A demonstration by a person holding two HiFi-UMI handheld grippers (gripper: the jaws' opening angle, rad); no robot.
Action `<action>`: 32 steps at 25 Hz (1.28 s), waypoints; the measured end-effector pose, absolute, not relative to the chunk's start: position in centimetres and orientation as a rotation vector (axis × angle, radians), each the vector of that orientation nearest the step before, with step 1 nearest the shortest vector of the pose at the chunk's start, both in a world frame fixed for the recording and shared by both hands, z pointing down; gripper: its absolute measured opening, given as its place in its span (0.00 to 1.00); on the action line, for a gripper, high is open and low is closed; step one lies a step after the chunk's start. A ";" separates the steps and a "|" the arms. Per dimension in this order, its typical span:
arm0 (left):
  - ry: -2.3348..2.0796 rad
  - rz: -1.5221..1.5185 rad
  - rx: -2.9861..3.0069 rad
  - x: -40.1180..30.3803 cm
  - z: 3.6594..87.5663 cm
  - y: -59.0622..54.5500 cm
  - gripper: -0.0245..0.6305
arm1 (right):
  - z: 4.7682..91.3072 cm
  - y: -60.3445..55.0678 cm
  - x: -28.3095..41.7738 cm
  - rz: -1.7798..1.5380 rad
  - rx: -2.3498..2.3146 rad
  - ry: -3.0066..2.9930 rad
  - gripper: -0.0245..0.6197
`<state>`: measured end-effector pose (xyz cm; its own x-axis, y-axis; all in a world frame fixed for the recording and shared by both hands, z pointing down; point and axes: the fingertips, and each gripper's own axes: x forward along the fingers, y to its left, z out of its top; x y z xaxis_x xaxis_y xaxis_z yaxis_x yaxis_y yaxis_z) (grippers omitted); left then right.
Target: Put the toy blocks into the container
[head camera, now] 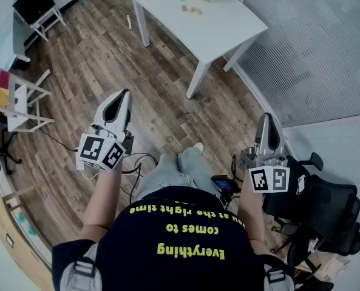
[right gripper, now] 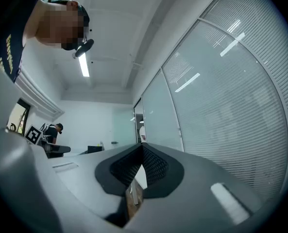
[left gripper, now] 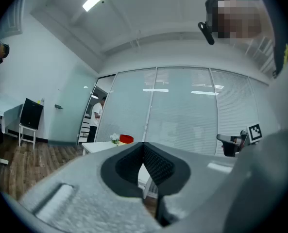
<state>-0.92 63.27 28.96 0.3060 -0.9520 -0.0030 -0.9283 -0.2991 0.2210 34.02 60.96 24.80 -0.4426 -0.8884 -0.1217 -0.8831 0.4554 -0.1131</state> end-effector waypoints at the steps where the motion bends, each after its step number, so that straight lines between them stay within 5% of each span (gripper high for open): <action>1: -1.753 -0.181 2.398 -1.0 29.0 63.4 0.04 | 24.7 61.1 34.0 -0.047 -1.559 2.535 0.05; 32: -1.844 -0.110 2.366 -2.1 30.1 61.6 0.04 | 25.3 57.7 32.3 -0.111 -1.485 2.544 0.05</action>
